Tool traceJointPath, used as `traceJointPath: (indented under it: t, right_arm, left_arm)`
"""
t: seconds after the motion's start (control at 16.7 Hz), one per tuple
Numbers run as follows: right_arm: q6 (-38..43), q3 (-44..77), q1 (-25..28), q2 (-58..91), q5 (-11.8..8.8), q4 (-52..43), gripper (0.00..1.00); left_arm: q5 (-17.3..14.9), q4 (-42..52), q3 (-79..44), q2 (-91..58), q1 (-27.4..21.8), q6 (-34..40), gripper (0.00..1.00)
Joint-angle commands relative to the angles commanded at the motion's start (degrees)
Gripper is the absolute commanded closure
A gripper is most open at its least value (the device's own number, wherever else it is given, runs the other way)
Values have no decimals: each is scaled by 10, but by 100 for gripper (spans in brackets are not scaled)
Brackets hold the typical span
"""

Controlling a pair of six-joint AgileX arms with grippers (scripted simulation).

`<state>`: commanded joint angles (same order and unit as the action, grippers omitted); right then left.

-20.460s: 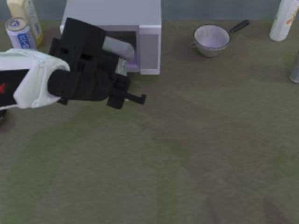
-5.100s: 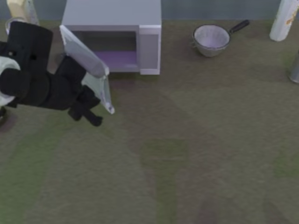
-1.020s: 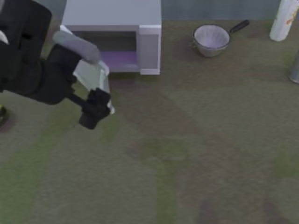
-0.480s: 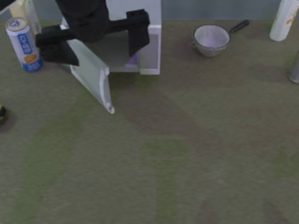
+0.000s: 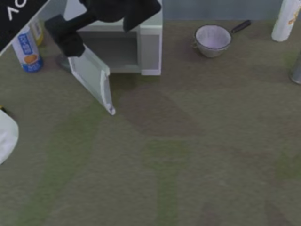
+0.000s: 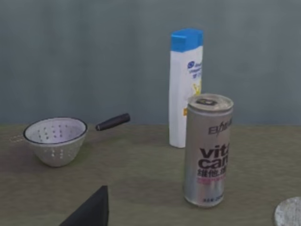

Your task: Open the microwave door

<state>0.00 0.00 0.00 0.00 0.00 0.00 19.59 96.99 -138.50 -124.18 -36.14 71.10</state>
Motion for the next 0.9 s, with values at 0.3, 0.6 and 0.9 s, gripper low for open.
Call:
traceJointPath:
  t: [0.3,0.6,0.9]
  right_arm:
    - [0,0,0,0,0,0,0]
    - [0,0,0,0,0,0,0]
    - [0,0,0,0,0,0,0]
  left_arm:
    - [25,39,-42,-20,-10,44,0]
    - [24,30,-32,-16,-5,40,0]
    - [23,-70,86,8,13,19,0]
